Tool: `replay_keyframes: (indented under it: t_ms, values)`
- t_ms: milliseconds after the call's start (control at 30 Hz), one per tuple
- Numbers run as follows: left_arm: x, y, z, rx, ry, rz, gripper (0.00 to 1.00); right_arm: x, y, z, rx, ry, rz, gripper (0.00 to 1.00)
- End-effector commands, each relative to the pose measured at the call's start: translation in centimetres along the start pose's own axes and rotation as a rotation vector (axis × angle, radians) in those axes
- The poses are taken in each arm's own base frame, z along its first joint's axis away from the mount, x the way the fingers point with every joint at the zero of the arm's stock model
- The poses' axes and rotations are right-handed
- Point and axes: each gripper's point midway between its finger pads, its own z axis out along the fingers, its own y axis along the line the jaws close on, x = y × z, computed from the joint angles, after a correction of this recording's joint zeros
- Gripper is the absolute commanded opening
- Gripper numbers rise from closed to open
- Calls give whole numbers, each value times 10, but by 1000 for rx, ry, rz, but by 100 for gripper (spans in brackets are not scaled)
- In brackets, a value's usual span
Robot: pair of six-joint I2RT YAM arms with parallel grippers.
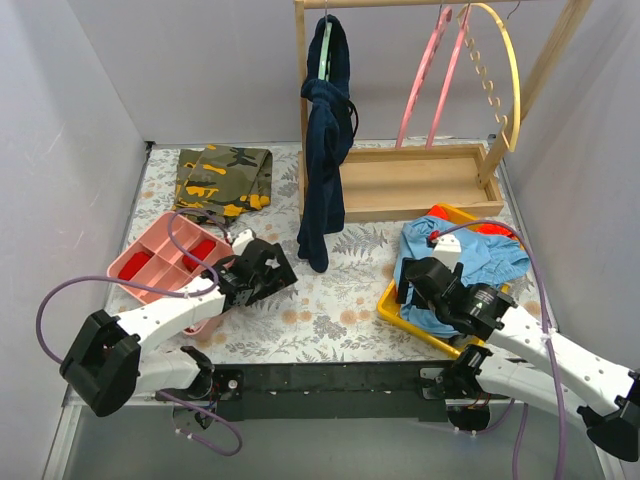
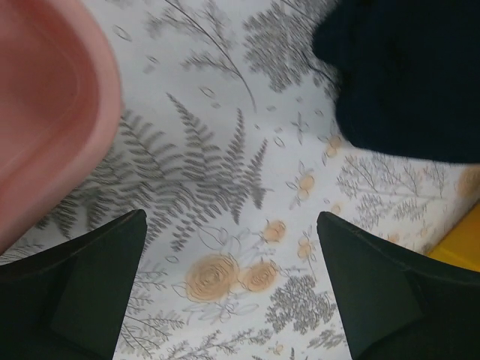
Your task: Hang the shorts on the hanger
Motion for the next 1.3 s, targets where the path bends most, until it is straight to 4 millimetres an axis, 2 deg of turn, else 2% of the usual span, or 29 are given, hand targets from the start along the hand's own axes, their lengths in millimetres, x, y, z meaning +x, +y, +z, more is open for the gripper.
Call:
replay_keyframes:
  t_ms: [0, 133, 167, 300, 367, 400, 500, 533, 600, 633, 667, 700, 733, 800, 867, 967, 1000, 1067, 1100, 1167, 1200, 1267]
  values:
    - [-21, 13, 0, -4, -50, -47, 98, -17, -25, 5, 158, -47, 82, 86]
    - [-27, 7, -4, 41, -56, -5, 98, -27, -46, 8, 241, -46, 129, 87]
    - [-28, -5, -9, 93, -39, 10, 98, -30, -47, 10, 244, -52, 142, 88]
    - [-30, -34, -26, 213, -17, 110, 98, -35, -58, 22, 280, -51, 191, 86]
    - [-31, -44, -34, 246, -17, 155, 98, -39, -58, 30, 271, -65, 216, 80]
    - [-29, -53, -40, 280, -6, 175, 98, -43, -58, 37, 264, -84, 235, 77]
    - [-28, -64, -50, 313, 9, 218, 98, -48, -59, 46, 267, -84, 242, 61]
    - [-29, -66, -53, 320, 7, 226, 98, -51, -59, 46, 267, -87, 239, 43]
    - [-33, -69, -61, 339, -8, 246, 98, -65, -55, 40, 256, -113, 235, 18]
    - [-37, -74, -66, 352, -18, 251, 98, -71, -52, 37, 239, -118, 212, 2]
    - [-39, -75, -69, 353, -20, 259, 98, -76, -50, 34, 226, -123, 207, 1]
    - [-41, -78, -73, 362, -28, 267, 98, -90, -44, 26, 199, -147, 209, 1]
    - [-42, -85, -80, 396, -19, 274, 98, -90, -43, 22, 194, -129, 196, 1]
    - [-45, -88, -85, 402, -26, 281, 98, -95, -37, 15, 172, -116, 187, 1]
    - [-51, -94, -93, 417, -40, 293, 98, -101, -27, 3, 127, -108, 176, 1]
    - [-62, -101, -103, 424, -66, 299, 98, -110, 2, -17, 31, -114, 132, 1]
    - [-63, -103, -104, 427, -66, 304, 98, -104, 24, -21, -25, -93, 93, 1]
    - [-70, -110, -107, 423, -74, 309, 98, -109, 52, -35, -90, -103, 65, 1]
    - [-72, -111, -107, 419, -75, 310, 98, -93, 82, -42, -158, -69, 20, 1]
    - [-79, -108, -103, 383, -97, 312, 98, -83, 109, -53, -203, -76, -13, 1]
    - [-85, -108, -100, 367, -107, 307, 98, -59, 138, -63, -269, -50, -87, 1]
    - [-91, -105, -97, 350, -113, 297, 98, -40, 158, -67, -289, -61, -123, 1]
